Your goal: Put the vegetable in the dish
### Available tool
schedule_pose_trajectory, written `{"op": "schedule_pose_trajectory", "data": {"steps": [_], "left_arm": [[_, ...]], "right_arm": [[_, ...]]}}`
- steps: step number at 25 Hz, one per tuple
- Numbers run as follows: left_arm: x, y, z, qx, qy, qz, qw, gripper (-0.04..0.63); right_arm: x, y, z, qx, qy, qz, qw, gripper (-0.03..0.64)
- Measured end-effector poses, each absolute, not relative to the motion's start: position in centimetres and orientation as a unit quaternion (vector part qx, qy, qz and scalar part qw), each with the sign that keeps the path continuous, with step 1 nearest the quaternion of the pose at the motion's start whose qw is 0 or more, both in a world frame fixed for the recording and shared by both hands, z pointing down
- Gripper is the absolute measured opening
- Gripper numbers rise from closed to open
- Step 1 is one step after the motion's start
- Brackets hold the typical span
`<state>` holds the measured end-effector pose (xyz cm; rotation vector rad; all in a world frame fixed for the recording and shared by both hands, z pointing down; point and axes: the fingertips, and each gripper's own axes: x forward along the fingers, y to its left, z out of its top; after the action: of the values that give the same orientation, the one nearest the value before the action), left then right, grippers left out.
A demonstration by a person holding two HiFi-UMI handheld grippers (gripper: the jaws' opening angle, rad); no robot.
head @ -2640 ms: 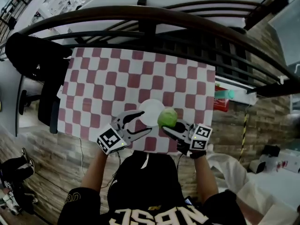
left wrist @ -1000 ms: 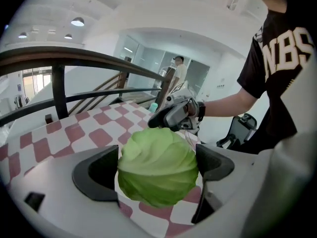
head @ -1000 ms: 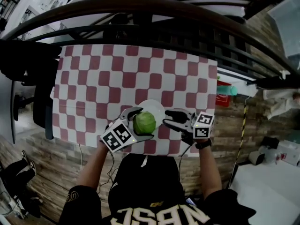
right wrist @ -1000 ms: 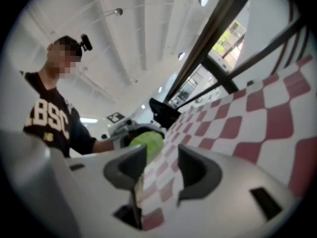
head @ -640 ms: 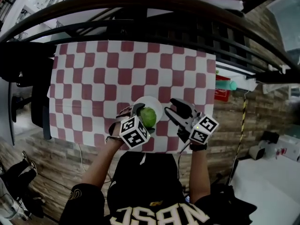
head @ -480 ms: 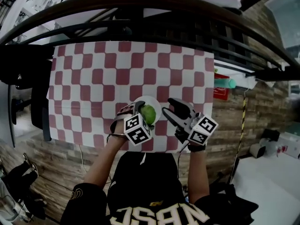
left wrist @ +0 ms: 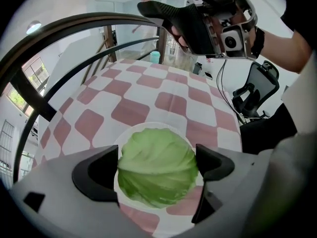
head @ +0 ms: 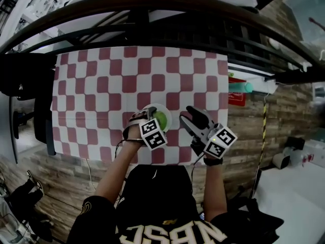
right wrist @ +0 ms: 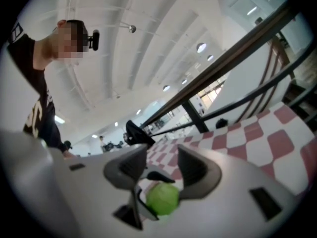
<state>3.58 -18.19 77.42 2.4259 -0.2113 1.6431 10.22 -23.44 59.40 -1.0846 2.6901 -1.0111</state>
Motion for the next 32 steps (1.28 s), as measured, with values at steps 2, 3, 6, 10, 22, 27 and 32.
{"op": "schedule_pose_trajectory", "data": {"steps": [2, 3, 6, 10, 22, 27, 32], "left_arm": [[3.5, -18.2, 77.9, 0.819, -0.068, 0.561, 0.101, 0.505], [3.5, -18.2, 78.2, 0.819, -0.068, 0.561, 0.104, 0.505], [3.3, -18.5, 78.3, 0.827, -0.086, 0.544, 0.111, 0.506], [4.0, -19.9, 75.3, 0.856, -0.124, 0.493, 0.091, 0.505], [1.5, -25.2, 55.9, 0.916, -0.309, 0.219, 0.133, 0.501], [-1.7, -25.3, 48.3, 0.91, -0.378, 0.142, 0.098, 0.407], [-5.6, -25.8, 41.9, 0.888, -0.45, 0.061, 0.071, 0.257]], "right_arm": [[10.2, -23.0, 59.5, -0.353, 0.876, -0.328, 0.031, 0.189], [10.2, -22.8, 59.5, -0.353, 0.876, -0.327, 0.032, 0.189], [10.3, -22.4, 59.2, -0.356, 0.877, -0.322, 0.034, 0.189], [10.5, -21.9, 58.6, -0.359, 0.88, -0.311, 0.03, 0.189], [8.6, -23.2, 51.3, -0.462, 0.864, -0.198, 0.004, 0.187], [7.6, -23.5, 46.4, -0.506, 0.847, -0.159, -0.003, 0.143], [6.1, -24.5, 43.0, -0.538, 0.834, -0.119, -0.037, 0.078]]}}
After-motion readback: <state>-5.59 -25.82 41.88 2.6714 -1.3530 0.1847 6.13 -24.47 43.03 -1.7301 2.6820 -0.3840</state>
